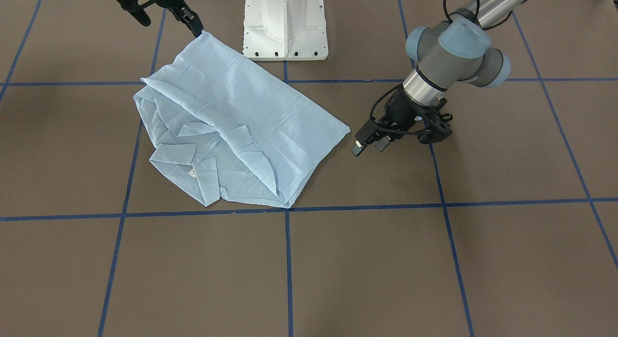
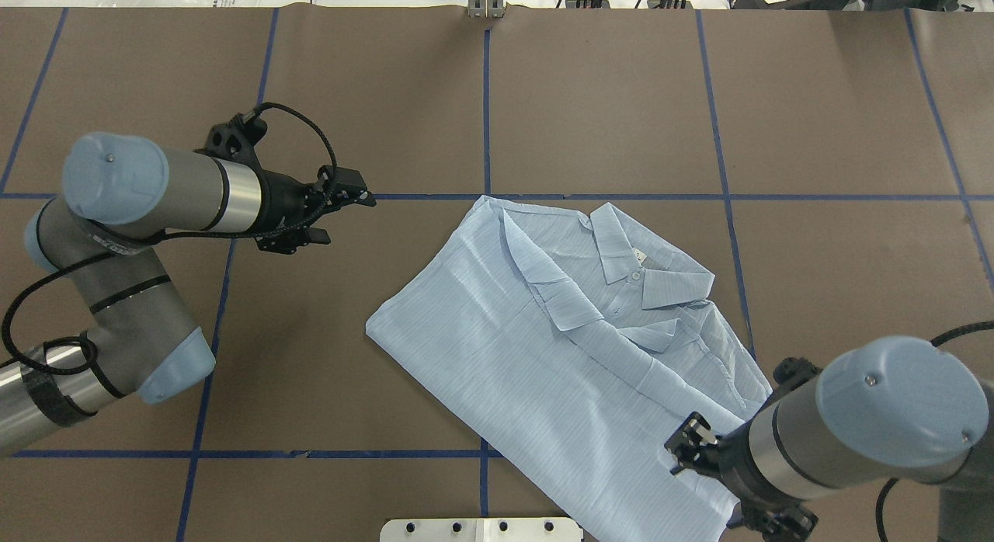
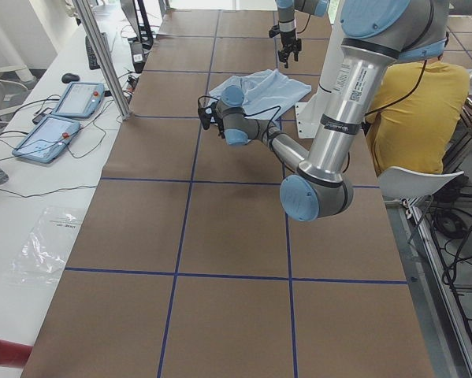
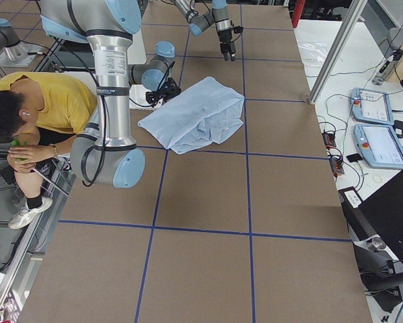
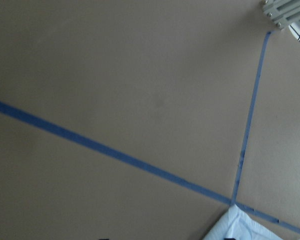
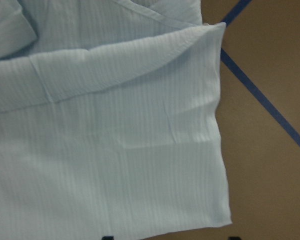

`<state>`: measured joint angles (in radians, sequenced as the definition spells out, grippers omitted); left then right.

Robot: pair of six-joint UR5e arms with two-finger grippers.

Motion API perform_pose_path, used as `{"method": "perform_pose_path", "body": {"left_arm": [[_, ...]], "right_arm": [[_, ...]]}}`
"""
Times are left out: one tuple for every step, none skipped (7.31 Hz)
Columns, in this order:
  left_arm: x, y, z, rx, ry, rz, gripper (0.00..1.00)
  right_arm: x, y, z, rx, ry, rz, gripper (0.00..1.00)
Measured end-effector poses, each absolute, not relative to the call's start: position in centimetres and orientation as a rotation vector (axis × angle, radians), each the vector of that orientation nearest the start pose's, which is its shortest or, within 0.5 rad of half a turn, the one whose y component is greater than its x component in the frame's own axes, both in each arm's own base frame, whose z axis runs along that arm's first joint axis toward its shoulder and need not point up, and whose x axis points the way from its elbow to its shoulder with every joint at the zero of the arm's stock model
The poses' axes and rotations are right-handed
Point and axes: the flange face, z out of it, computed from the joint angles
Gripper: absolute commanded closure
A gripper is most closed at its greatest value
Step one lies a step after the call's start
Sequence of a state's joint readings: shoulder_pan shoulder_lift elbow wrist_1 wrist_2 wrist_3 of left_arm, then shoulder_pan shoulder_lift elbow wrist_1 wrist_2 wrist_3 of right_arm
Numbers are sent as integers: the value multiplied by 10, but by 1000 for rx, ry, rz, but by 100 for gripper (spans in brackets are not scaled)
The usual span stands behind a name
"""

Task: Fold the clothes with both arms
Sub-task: 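Move both grippers onto the folded shirt to grasp its edges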

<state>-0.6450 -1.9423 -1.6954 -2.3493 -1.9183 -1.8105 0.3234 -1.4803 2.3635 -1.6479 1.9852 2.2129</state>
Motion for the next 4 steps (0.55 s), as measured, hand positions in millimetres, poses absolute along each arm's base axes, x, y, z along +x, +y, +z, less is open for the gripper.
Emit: {"method": "perform_pose_path", "body": {"left_arm": [[455,-427,302,-94,1278,-556,2],[474,-404,299,-125,1228,-568,3],[490,-384,297,-147,1191,-574,5],[507,-364,298,-170,1167,-571,7]], "right_arm": [[-371,-268,267,-489,-779,810,0],[-376,-313,265,-445,-802,856,0],[-382,-348,272,-395,-801,853,0],[-386,-374,279,-356,-793,840,0]]}}
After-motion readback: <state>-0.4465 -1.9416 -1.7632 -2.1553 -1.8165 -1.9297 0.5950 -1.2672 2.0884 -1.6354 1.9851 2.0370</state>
